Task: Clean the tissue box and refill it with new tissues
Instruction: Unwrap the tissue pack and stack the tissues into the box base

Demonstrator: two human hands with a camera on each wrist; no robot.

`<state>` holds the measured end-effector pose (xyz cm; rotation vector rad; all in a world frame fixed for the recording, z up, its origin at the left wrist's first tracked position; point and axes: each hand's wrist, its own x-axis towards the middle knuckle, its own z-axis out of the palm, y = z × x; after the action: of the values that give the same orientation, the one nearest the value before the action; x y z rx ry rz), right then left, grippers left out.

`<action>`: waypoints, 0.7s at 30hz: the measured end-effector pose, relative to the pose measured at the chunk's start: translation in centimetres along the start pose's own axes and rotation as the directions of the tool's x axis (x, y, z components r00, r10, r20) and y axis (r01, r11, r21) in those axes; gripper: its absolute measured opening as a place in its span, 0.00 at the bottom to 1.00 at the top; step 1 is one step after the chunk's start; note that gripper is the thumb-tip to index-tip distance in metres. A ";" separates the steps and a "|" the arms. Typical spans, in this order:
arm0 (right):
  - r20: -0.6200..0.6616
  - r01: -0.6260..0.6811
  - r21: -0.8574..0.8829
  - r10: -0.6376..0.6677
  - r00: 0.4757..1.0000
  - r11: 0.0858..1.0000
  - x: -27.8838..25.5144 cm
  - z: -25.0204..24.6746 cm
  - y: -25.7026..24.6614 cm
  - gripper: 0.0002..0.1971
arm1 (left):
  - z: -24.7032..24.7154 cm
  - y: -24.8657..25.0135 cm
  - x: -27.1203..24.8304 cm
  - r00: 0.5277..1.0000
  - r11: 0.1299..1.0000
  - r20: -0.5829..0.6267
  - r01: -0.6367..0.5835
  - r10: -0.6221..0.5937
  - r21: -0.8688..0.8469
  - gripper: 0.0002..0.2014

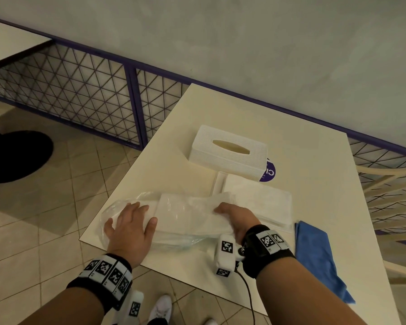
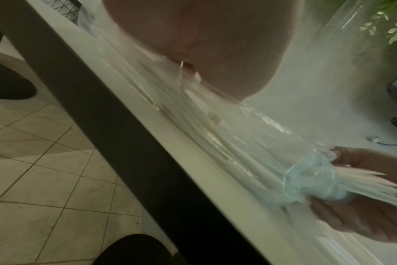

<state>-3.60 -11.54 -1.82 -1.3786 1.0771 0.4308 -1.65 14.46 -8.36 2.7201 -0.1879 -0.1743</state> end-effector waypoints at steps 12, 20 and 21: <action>-0.158 0.274 -0.500 -0.398 0.904 0.821 -0.7 -3.0 -1.0 0.24 | -0.5 0.3 0.2 0.998 0.998 0.064 0.028 -0.024 -0.058 0.22; -0.230 0.630 -0.289 -0.691 0.686 0.721 -6.7 -11.1 -1.7 0.10 | -4.7 6.6 0.6 0.984 0.873 -0.009 -0.163 0.179 -0.460 0.18; -0.232 0.665 -0.212 -0.698 0.678 0.716 -7.4 -12.0 -1.6 0.10 | -5.0 8.1 0.8 0.973 0.822 0.053 -0.160 0.224 -0.547 0.21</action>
<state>-10.26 -20.50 6.92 -1.8703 0.6845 -0.2952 -1.00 8.94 -0.63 2.1104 -0.3837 -0.2789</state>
